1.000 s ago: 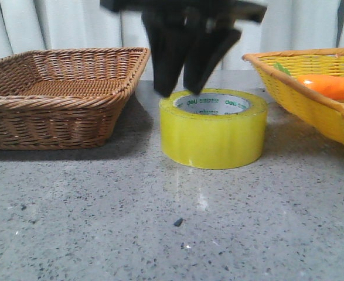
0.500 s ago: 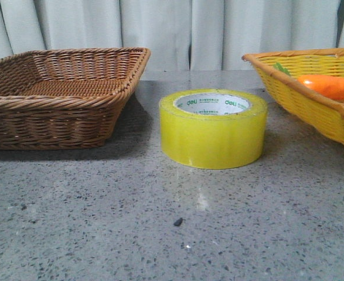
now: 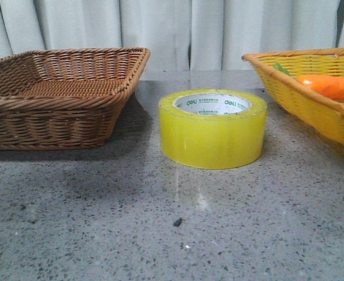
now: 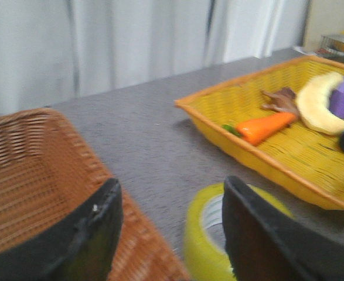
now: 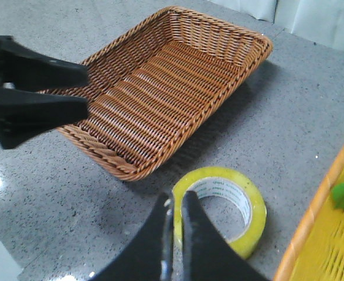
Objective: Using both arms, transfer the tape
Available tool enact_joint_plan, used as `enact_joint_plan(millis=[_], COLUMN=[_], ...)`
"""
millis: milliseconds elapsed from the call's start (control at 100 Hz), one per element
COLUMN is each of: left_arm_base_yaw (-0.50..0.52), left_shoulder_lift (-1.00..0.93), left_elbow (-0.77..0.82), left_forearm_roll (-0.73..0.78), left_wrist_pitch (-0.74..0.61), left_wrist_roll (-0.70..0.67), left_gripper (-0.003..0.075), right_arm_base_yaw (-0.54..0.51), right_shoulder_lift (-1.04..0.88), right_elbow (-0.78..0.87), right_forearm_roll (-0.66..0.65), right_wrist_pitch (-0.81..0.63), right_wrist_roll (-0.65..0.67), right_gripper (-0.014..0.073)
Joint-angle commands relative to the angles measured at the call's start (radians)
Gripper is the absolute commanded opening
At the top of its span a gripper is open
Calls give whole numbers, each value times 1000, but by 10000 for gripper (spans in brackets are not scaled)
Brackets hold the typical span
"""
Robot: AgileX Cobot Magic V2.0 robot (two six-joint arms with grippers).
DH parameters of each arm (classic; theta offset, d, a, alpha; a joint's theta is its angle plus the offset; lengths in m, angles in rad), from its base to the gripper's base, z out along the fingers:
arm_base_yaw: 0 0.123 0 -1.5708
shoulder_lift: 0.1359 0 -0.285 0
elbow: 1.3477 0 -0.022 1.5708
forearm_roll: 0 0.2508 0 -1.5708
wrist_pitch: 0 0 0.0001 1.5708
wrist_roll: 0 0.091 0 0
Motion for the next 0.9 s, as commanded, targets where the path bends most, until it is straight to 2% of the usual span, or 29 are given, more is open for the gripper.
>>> enact_joint_plan(millis=[0, 130, 310, 580, 890], left_arm_base_yaw=[-58, -141, -205, -216, -209], left_shoulder_lift=[64, 182, 334, 500, 609], left_elbow=[-81, -181, -299, -424, -454], left_forearm_roll=[28, 47, 46, 62, 91], left_wrist_pitch=[-75, -8, 70, 226, 232], left_wrist_roll=[-9, -9, -9, 21, 28], left_gripper=[358, 365, 477, 472, 472], right_arm_base_yaw=[-4, -4, -4, -4, -4], right_shoulder_lift=[-59, -125, -179, -198, -198], right_elbow=[0, 24, 24, 24, 24], right_forearm_roll=[-10, -10, -10, -10, -6], right_wrist_pitch=[-88, -85, -70, -48, -18], right_wrist_roll=[9, 9, 9, 10, 10], right_gripper=[-72, -72, -72, -72, -72])
